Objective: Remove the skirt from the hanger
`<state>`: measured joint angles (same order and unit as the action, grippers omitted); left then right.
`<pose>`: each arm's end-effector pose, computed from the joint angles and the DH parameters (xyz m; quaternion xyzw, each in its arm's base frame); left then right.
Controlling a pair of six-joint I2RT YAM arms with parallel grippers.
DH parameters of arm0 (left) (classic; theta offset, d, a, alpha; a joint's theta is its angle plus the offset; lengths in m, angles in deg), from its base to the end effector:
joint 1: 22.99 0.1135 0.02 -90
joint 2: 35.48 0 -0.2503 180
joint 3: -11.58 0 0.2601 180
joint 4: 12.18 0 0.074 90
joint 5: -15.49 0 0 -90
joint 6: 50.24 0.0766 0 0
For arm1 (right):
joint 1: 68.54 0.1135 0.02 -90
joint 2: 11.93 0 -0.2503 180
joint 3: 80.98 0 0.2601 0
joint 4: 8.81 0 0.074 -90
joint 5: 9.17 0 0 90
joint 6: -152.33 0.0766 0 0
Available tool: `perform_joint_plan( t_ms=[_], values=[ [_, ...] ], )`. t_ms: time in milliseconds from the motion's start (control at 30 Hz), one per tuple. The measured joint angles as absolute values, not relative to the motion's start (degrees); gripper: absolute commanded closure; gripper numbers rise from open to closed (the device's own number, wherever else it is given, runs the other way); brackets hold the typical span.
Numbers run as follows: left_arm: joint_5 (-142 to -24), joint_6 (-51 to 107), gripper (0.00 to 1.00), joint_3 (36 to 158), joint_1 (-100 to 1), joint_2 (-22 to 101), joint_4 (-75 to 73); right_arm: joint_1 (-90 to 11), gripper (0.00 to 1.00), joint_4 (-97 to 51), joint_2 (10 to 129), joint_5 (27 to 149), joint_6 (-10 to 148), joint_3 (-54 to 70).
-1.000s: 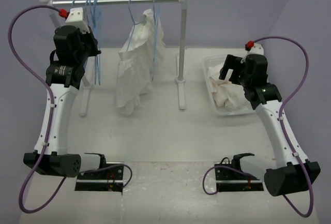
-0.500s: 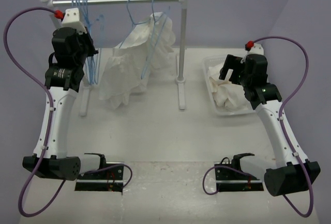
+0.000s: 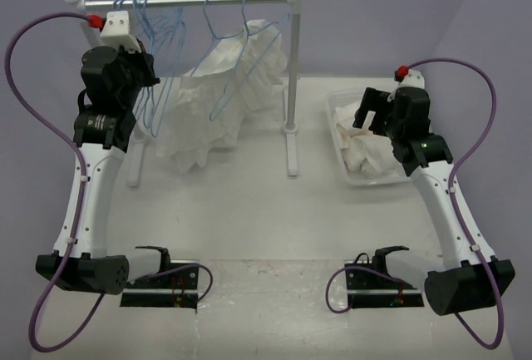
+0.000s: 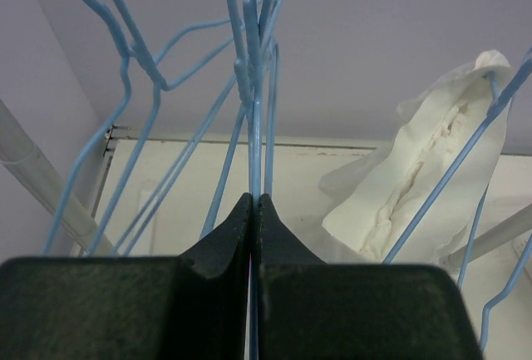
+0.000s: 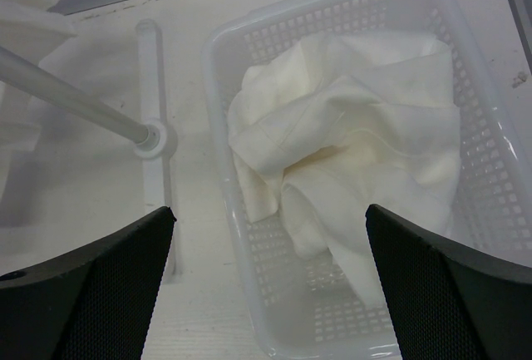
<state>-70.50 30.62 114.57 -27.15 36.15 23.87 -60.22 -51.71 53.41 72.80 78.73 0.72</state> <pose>0.3127 -0.0174 0.4741 -0.0556 0.7333 -0.0529 0.6756 0.2976 0.0327 0.3473 0.0965 0.8437 0.0541 0.5252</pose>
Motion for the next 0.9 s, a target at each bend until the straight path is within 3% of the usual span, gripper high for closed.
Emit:
perform_joint_plan(
  t_ms=[267,900],
  values=[
    [-74.6,33.5,1.00,108.0,-27.1,34.8,20.3,-60.2,0.01,-51.7,53.8,72.7,78.7,0.7],
    [-78.0,34.6,1.00,109.9,-27.1,30.0,16.7,-60.2,0.01,-51.7,54.0,72.7,78.7,0.7]
  ],
)
